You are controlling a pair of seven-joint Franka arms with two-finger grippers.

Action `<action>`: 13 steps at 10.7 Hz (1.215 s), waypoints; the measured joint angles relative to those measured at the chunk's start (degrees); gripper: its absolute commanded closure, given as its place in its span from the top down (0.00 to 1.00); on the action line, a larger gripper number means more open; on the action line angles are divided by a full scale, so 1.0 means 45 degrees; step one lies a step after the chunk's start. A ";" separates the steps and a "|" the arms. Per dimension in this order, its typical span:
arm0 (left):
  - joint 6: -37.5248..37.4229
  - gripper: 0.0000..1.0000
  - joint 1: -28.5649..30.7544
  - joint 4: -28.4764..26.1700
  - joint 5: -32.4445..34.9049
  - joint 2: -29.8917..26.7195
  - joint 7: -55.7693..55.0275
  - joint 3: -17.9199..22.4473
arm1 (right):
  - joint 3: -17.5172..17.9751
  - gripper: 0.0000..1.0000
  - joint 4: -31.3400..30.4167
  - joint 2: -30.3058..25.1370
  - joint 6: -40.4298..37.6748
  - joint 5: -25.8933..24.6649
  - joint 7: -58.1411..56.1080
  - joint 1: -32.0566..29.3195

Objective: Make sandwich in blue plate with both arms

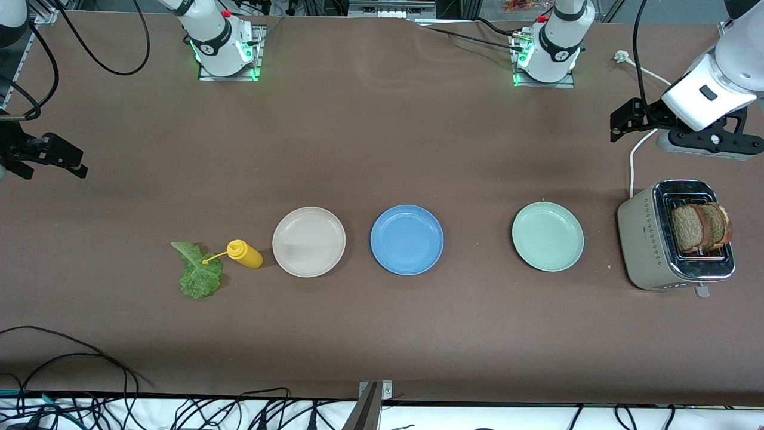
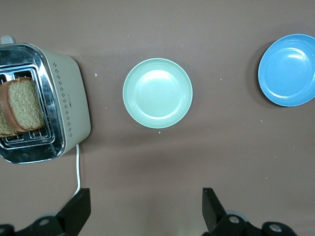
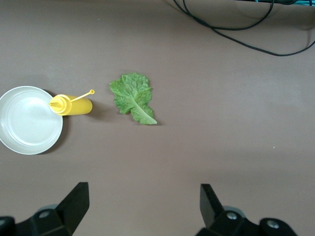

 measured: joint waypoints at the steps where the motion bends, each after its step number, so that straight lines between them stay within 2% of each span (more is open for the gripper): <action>1: 0.0000 1.00 0.0001 0.0000 0.0000 0.0000 0.0000 0.0000 | 0.0000 1.00 0.0000 0.0000 0.0000 0.0000 0.0000 0.0000; 4: -0.0012 1.00 0.0069 0.0000 0.0000 0.0074 0.0000 0.0019 | 0.0000 1.00 0.0000 0.0000 0.0000 0.0000 0.0000 0.0000; 7: -0.0010 1.00 0.0922 0.0021 0.0000 0.0604 0.0086 0.0083 | -0.0002 1.00 0.0001 0.0000 0.0000 -0.0002 0.0000 -0.0002; 13: 0.0142 1.00 0.3198 0.1538 0.0011 0.3230 0.2592 0.0173 | -0.0006 1.00 0.0008 0.0004 0.0000 -0.0004 0.0000 -0.0002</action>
